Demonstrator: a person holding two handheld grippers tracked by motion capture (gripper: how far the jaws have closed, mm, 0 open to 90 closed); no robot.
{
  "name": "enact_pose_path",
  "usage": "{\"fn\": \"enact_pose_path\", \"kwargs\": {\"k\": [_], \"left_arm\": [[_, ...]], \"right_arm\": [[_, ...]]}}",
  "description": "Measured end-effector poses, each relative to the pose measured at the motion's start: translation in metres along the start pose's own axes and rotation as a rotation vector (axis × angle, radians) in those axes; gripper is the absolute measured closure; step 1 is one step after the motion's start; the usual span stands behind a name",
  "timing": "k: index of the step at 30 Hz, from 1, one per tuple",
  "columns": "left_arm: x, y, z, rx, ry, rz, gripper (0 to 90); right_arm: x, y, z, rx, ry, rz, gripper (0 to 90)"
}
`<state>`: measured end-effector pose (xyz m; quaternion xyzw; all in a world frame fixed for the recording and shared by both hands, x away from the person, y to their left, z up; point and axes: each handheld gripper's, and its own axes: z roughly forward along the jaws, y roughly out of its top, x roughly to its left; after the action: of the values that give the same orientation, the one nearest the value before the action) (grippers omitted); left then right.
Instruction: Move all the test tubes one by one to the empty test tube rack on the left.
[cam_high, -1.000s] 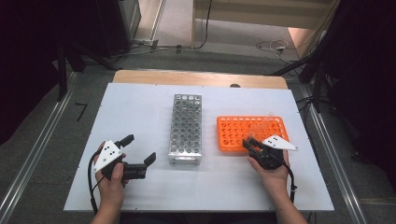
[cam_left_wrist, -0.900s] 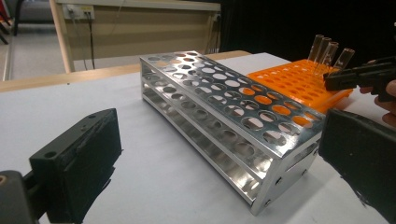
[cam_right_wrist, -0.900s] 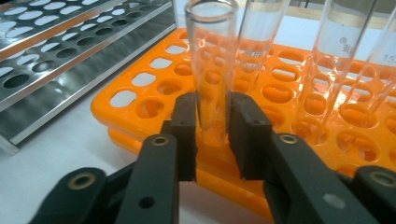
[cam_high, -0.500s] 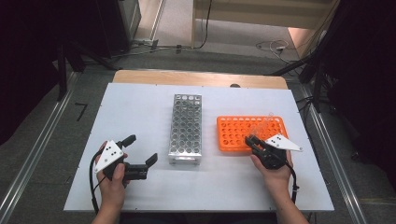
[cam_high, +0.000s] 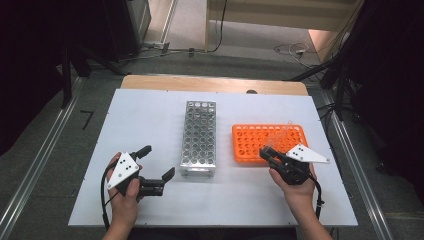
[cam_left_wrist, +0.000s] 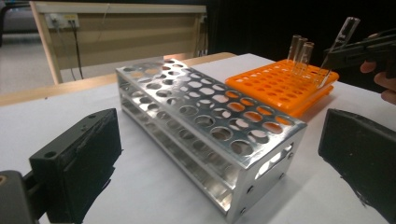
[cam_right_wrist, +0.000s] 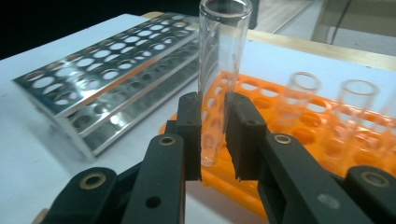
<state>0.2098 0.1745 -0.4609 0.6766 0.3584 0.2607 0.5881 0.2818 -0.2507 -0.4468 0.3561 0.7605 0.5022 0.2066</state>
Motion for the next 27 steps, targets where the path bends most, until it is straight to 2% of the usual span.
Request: {"fn": "enact_pose_path", "kwargs": {"k": [3,6,9,12,14,15,20,23,24,27], "left_arm": [[-0.005,0.002,0.001,0.000,-0.013,0.011,0.0],[-0.013,0.005,0.004,0.004,-0.044,0.015,0.0],[-0.017,0.006,0.006,0.008,-0.063,0.015,0.0],[-0.024,0.009,0.010,0.011,-0.102,0.006,0.0],[-0.027,0.009,0.011,0.009,-0.107,0.005,0.0],[-0.031,0.011,0.013,0.014,-0.132,0.006,0.0],[-0.040,0.014,0.017,0.018,-0.172,0.006,0.0],[-0.048,0.017,0.021,0.024,-0.203,-0.003,0.6],[-0.053,0.019,0.023,0.026,-0.219,-0.020,1.7],[-0.060,0.021,0.026,0.029,-0.213,-0.019,6.5]], "right_arm": [[0.008,0.002,0.000,0.011,0.032,-0.009,74.4],[0.016,0.004,0.000,0.013,0.066,-0.014,74.4],[0.024,0.005,0.000,0.021,0.091,-0.028,74.4],[0.032,0.006,0.001,0.028,0.123,-0.039,74.4],[0.034,0.007,0.001,0.032,0.133,-0.045,74.5],[0.040,0.007,0.002,0.040,0.153,-0.053,74.5],[0.053,0.008,0.004,0.054,0.200,-0.075,74.5],[0.060,0.008,0.006,0.067,0.227,-0.083,74.5],[0.063,0.008,0.007,0.070,0.236,-0.090,74.5],[0.074,0.007,0.011,0.089,0.268,-0.110,74.5]]}}
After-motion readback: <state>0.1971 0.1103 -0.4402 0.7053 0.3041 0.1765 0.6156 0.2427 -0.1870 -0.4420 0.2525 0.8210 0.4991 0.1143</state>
